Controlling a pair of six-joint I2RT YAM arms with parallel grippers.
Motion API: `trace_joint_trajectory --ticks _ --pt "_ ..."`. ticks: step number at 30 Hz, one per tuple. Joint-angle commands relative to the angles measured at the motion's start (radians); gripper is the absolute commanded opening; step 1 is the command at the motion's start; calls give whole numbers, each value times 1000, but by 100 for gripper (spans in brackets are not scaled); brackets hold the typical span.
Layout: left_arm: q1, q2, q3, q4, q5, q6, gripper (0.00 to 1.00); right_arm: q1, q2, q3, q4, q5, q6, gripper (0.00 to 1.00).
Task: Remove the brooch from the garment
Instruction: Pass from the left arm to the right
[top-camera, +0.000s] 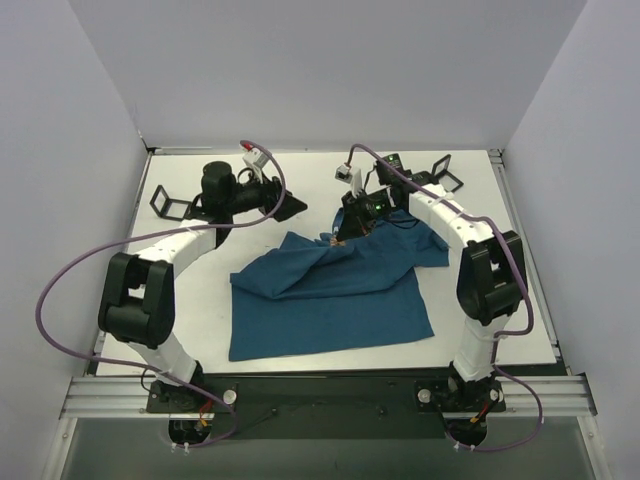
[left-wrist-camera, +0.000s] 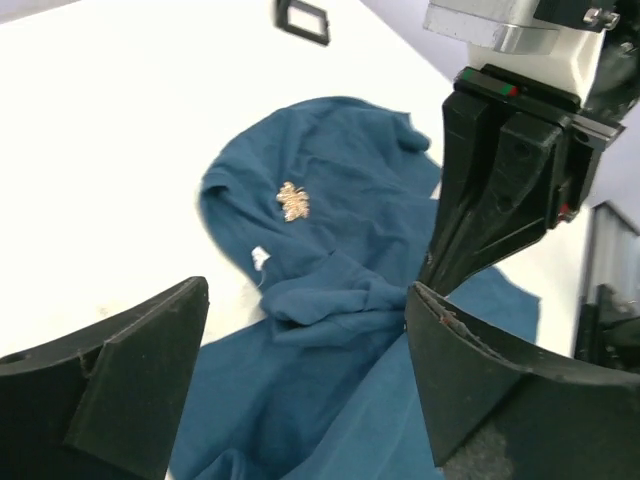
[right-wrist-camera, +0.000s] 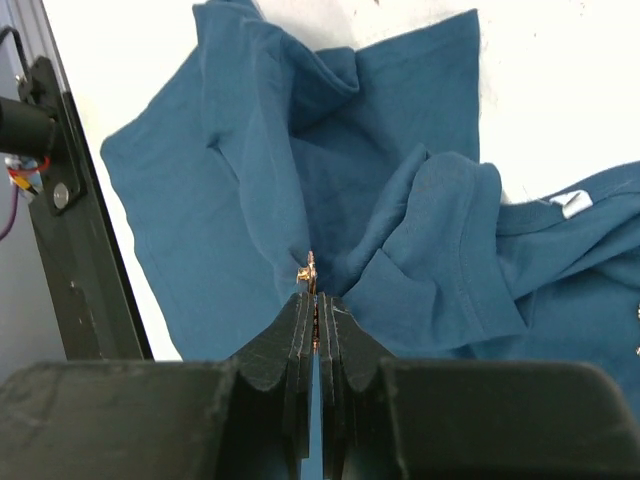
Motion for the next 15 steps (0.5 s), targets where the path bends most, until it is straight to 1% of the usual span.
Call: trace_joint_trajectory --ticks 1,2,3,5,7,11,12,13,14,15 --pt "-52 -107 78 -296 -127 313 91 10 -81 41 -88 55 -42 0" --pt "-69 -129 82 -317 -142 392 94 8 -85 44 -87 51 -44 0" --pt "-89 -137 84 -351 -179 419 96 7 -88 46 -85 43 -47 0" --pt "-130 -149 70 -351 -187 448 97 0 -94 44 -85 11 -58 0" --pt "-158 -157 27 -313 -197 439 97 -3 -92 43 -79 -11 -58 0" --pt "-170 -193 -50 -195 -210 398 97 -3 -86 32 -76 -22 -52 0" --pt "-179 -198 -51 -198 -245 407 97 -3 -85 30 -76 -13 -50 0" --pt "-189 -203 -45 -219 -333 428 97 -6 -85 30 -76 -11 -49 0" --pt "-201 -212 -19 -265 -384 457 97 -7 -88 30 -76 -11 -47 0" --pt "-201 -218 -8 -283 -401 474 97 -10 -88 29 -74 -14 -44 0"
